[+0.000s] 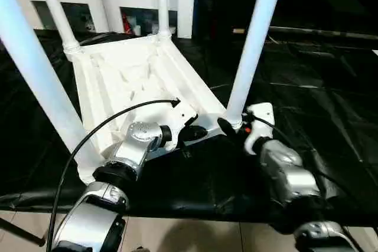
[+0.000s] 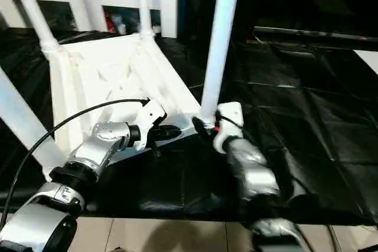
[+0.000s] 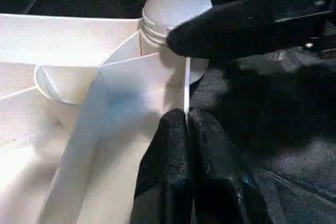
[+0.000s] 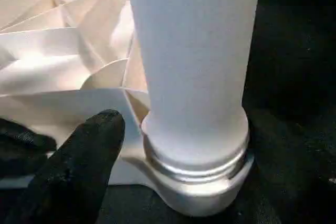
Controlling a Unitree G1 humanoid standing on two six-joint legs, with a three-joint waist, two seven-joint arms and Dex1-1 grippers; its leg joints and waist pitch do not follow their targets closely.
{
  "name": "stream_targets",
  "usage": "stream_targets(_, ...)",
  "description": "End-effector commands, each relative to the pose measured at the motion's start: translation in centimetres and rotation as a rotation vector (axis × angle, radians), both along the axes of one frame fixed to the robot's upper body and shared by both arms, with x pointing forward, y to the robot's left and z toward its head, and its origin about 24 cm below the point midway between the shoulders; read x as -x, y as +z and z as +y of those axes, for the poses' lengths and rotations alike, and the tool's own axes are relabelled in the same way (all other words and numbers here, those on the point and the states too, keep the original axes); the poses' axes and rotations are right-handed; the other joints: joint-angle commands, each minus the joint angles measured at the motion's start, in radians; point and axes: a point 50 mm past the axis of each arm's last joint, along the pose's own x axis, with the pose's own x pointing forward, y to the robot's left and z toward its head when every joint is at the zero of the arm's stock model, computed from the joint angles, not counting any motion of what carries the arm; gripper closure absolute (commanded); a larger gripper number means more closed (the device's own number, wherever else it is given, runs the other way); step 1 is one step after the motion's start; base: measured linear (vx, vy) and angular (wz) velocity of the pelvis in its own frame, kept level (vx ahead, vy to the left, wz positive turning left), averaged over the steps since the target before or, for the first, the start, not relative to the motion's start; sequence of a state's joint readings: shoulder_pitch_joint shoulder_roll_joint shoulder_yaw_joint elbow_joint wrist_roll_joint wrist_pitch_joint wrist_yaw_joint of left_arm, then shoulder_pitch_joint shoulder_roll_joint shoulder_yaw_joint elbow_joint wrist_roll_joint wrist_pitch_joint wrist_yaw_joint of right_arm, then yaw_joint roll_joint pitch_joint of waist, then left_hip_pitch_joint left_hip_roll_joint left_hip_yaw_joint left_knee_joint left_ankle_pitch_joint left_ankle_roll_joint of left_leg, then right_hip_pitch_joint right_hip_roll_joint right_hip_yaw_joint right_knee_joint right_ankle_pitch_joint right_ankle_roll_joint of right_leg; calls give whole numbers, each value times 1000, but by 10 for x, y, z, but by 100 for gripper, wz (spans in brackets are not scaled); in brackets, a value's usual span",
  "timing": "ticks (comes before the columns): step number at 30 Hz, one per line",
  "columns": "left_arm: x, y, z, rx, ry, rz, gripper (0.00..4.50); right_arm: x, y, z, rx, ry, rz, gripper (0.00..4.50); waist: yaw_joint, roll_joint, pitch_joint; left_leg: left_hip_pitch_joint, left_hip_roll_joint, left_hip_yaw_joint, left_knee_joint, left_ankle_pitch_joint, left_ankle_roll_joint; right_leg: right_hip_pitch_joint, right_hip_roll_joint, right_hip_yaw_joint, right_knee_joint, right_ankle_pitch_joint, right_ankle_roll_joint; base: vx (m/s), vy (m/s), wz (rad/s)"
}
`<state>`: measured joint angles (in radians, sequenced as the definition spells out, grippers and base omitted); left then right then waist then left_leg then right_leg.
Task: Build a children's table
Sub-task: Rotate leg to tighten
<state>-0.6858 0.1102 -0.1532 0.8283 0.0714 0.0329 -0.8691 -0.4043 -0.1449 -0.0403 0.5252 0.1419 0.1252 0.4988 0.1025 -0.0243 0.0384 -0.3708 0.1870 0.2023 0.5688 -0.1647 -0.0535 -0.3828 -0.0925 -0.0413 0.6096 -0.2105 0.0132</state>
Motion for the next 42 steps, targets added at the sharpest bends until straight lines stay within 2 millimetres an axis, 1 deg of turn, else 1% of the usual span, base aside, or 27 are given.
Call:
stream_targets(1,2,0,-6,66,6,-16,450,9,13,5,-14,198,-39,56,1,-17,-46,18,46,-20,-65,-251,52,28,-55,38,-89,-207,-165,0,0,0)
stream_targets(3,5,8,-3,108,-23,-36,450,21,17,-17,18,276,-35,56,5,-16,-50,11,49,-22,-64,-227,66,34,-57,37,-80,-142,-177,0,0,0)
stream_targets(4,5,9,-2,114,-29,-39,450,23,18,-20,23,285,-32,56,6,-17,-52,12,51,-23,-63,-216,70,35,-56,36,-77,-116,-183,0,0,0)
stream_targets(5,6,11,-1,122,-37,-45,450,25,19,-25,29,298,-28,56,4,-17,-52,10,51,-22,-60,-198,77,34,-55,35,-72,-68,-202,0,0,0)
stream_targets(6,7,12,1,128,-45,-50,450,27,20,-29,34,309,-25,56,1,-21,-52,8,48,-20,-57,-179,83,35,-53,34,-69,-39,-217,0,0,0)
stream_targets(7,8,14,3,137,-51,-51,450,29,22,-34,42,317,-20,56,2,-18,-54,9,49,-21,-56,-172,85,36,-54,33,-65,-25,-226,0,0,0)
stream_targets(8,10,16,5,143,-59,-46,429,31,23,-37,48,325,-18,50,0,-22,-53,8,49,-19,-54,-159,93,35,-53,33,-64,-8,-238,0,0,0)
stream_targets(11,15,17,10,144,-91,-12,409,34,27,-44,60,341,-9,47,-4,-22,-56,4,49,-18,-49,-128,106,38,-52,32,-56,32,-256,0,0,0)
stream_targets(12,20,20,13,142,-114,7,406,36,30,-47,64,356,-3,47,-7,-24,-54,4,47,-16,-48,-122,111,34,-48,32,-55,41,-259,0,0,0)
stream_targets(13,24,21,15,141,-131,15,400,38,31,-48,64,367,1,47,-7,-25,-54,4,49,-19,-49,-126,111,37,-51,31,-53,38,-262,0,0,0)
stream_targets(14,31,26,18,136,-161,19,378,40,32,-46,55,399,11,47,-8,-24,-52,3,51,-18,-49,-135,112,35,-52,32,-54,18,-264,0,0,0)
stream_targets(16,36,30,20,135,-183,27,369,41,32,-43,50,425,15,47,-11,-21,-51,3,52,-17,-50,-138,111,32,-50,32,-56,0,-266,0,0,0)
stream_targets(17,40,32,22,129,-202,39,365,41,32,-39,45,431,15,47,-12,-20,-49,6,51,-15,-50,-155,102,28,-47,32,-61,-28,-264,0,0,0)
stream_targets(18,45,34,25,114,-223,50,360,40,31,-34,38,444,13,47,-11,-24,-48,7,52,-16,-53,-162,92,29,-49,32,-61,-50,-262,0,0,0)
stream_targets(20,55,36,33,63,-262,82,331,38,31,-20,18,467,5,47,-14,-22,-47,5,52,-18,-56,-161,80,28,-48,32,-58,-61,-258,0,0,0)
stream_targets(22,64,36,42,8,-283,110,328,36,31,-10,0,491,2,47,-18,-19,-46,8,51,-17,-57,-171,70,24,-45,33,-60,-84,-249,0,0,0)
stream_targets(24,71,36,48,-29,-285,131,299,35,31,-3,-7,505,-2,47,-19,-16,-46,12,51,-17,-58,-172,51,23,-42,34,-58,-83,-243,0,0,0)
stream_targets(26,77,36,57,-94,-264,138,284,28,30,9,-13,502,-17,47,-20,-14,-47,13,50,-17,-59,-168,41,21,-41,34,-54,-71,-242,0,0,0)
stream_targets(27,79,37,61,-125,-249,136,284,24,30,14,-16,487,-25,47,-22,-15,-46,13,48,-15,-59,-165,35,20,-40,34,-55,-71,-239,0,0,0)
stream_targets(28,81,38,65,-157,-235,127,268,20,30,20,-24,472,-35,47,-23,-17,-46,13,48,-16,-59,-164,32,21,-42,34,-54,-74,-238,0,0,0)
stream_targets(30,83,39,69,-190,-215,119,254,12,30,25,-12,431,-56,47,-22,-13,-46,14,46,-15,-59,-161,18,19,-40,35,-53,-71,-239,0,0,0)
stream_targets(32,85,41,78,-305,-202,96,237,0,30,35,2,373,-83,47,-21,-20,-48,15,44,-15,-58,-149,14,21,-40,34,-51,-60,-237,0,0,0)
stream_targets(33,86,41,81,-342,-203,93,231,-3,31,38,11,360,-92,47,-22,-14,-50,16,45,-16,-57,-143,10,18,-41,35,-48,-57,-235,0,0,0)
stream_targets(34,88,41,83,-370,-205,96,231,-5,32,40,3,357,-93,47,-23,-17,-48,16,43,-15,-58,-142,9,19,-38,34,-49,-57,-232,0,0,0)
stream_targets(37,91,43,89,-432,-199,97,208,-17,34,40,20,294,-104,47,-20,-14,-49,18,42,-14,-57,-131,2,20,-37,35,-43,-29,-228,0,0,0)
stream_targets(40,93,43,92,-465,-187,91,190,-28,36,35,36,203,-107,47,-23,-14,-48,14,41,-14,-57,-153,-17,20,-37,36,-44,-53,-225,0,0,0)
stream_targets(42,90,42,88,-428,-162,68,175,-36,37,29,56,124,-117,47,-22,-15,-47,15,41,-13,-57,-186,-33,17,-39,38,-48,-95,-220,0,0,0)
